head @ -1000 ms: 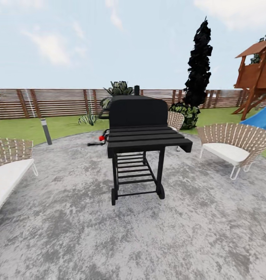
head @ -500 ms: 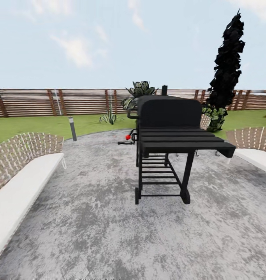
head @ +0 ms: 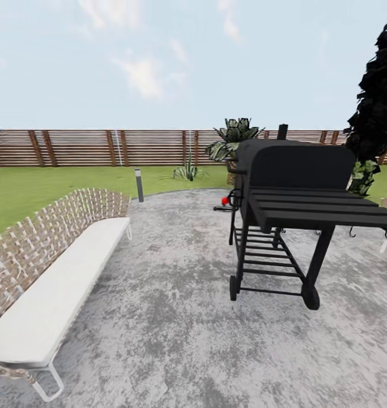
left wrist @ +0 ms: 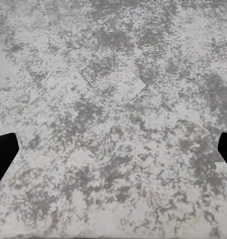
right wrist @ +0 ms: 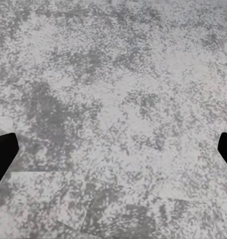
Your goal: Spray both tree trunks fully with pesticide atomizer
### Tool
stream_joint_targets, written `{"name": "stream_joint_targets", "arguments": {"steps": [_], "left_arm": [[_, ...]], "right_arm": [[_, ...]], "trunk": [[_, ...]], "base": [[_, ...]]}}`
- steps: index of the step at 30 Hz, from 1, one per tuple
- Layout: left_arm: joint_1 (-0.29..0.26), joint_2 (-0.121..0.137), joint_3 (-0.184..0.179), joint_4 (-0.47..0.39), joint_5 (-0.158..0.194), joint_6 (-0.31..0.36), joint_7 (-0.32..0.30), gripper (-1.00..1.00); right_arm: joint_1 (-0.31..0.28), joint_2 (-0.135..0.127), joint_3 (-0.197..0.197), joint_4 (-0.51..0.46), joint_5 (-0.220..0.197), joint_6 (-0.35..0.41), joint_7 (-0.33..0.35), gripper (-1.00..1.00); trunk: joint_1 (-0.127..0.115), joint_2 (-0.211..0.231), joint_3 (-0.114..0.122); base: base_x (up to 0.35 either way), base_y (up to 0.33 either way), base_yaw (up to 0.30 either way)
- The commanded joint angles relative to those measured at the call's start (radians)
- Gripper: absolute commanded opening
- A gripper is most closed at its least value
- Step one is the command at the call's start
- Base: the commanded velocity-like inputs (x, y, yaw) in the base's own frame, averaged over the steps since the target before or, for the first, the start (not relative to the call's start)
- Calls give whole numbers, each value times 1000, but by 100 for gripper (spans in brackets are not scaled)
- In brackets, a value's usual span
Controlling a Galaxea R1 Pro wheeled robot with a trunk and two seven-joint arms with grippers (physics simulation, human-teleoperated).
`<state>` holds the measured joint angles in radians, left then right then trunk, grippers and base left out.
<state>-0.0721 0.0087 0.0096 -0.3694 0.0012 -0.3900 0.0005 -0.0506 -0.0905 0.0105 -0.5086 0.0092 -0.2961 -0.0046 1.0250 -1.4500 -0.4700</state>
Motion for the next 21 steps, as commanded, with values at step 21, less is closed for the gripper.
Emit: {"name": "stream_joint_targets", "arguments": {"steps": [21], "left_arm": [[2,0,1,1,-3,2,1,100]], "right_arm": [[0,0,1,2,3,0,6,100]], "trunk": [[46,-84,-38]], "base": [[0,71,96]]}}
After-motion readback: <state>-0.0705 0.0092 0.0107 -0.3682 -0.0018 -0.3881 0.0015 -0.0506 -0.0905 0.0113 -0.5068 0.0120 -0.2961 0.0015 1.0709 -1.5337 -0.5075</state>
